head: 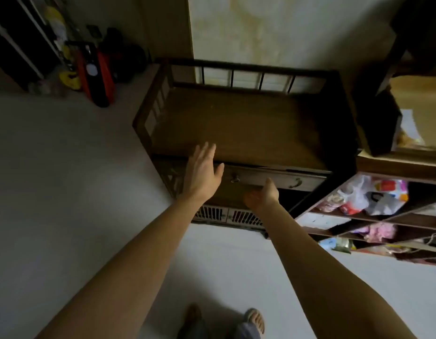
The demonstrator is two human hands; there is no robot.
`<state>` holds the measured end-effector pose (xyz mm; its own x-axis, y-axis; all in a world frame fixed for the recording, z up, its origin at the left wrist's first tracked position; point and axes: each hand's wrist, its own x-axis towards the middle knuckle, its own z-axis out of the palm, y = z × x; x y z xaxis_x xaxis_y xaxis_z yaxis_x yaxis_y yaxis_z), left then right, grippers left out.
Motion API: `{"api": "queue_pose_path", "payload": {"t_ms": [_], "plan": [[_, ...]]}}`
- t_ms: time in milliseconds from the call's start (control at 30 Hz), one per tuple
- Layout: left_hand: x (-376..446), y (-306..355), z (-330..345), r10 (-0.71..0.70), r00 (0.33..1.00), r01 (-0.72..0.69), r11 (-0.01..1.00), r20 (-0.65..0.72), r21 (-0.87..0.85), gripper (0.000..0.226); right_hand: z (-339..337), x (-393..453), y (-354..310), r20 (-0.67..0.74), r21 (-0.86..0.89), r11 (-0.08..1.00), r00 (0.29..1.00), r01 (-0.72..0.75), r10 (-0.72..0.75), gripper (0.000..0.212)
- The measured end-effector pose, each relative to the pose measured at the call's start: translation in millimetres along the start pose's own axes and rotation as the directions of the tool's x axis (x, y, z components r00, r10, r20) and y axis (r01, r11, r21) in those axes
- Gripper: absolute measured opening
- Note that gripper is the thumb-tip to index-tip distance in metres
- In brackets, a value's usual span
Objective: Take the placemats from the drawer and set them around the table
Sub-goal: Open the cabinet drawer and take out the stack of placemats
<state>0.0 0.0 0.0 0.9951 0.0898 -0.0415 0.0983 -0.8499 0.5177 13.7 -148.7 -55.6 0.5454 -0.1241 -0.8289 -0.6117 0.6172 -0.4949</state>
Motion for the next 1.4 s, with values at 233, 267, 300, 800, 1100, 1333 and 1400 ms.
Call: {"api": "queue_pose_path", "payload": {"t_ms": [233, 267, 300, 800, 1100, 1333, 1400], "plan": [[31, -19, 19, 0.065, 0.946, -0.152, 0.954, 0.317, 0.258, 0.063, 27, 30, 24, 0.08, 0.294, 0.955, 0.996, -0.049, 0.027, 0.07], [34, -22, 18, 0.064, 0.935, -0.163, 0.951, 0.348, 0.264, 0.063, 29, 37, 27, 0.122, 0.349, 0.935, 0.992, -0.062, 0.02, 0.073], [38, -24, 15, 0.067, 0.927, -0.17, 0.952, 0.37, 0.254, 0.062, 31, 44, 30, 0.154, 0.408, 0.91, 0.988, -0.08, 0.018, 0.077], [43, -31, 10, 0.104, 0.899, -0.224, 0.944, 0.426, 0.243, 0.059, 21, 64, 62, 0.44, 0.352, 0.93, 0.859, 0.104, -0.263, 0.092], [45, -27, 11, 0.077, 0.901, -0.217, 0.932, 0.427, 0.291, 0.059, -11, 30, 87, 0.276, 0.276, 0.946, 0.929, 0.168, -0.245, 0.073], [59, -18, 12, 0.167, 0.928, -0.306, 0.851, 0.333, 0.427, 0.061, -20, 23, 85, 0.254, 0.198, 0.972, 0.951, 0.126, -0.175, 0.067], [69, -10, 18, 0.133, 0.91, -0.297, 0.87, 0.393, 0.393, 0.062, -14, 24, 80, 0.245, 0.204, 0.974, 0.959, 0.096, -0.146, 0.073]]}}
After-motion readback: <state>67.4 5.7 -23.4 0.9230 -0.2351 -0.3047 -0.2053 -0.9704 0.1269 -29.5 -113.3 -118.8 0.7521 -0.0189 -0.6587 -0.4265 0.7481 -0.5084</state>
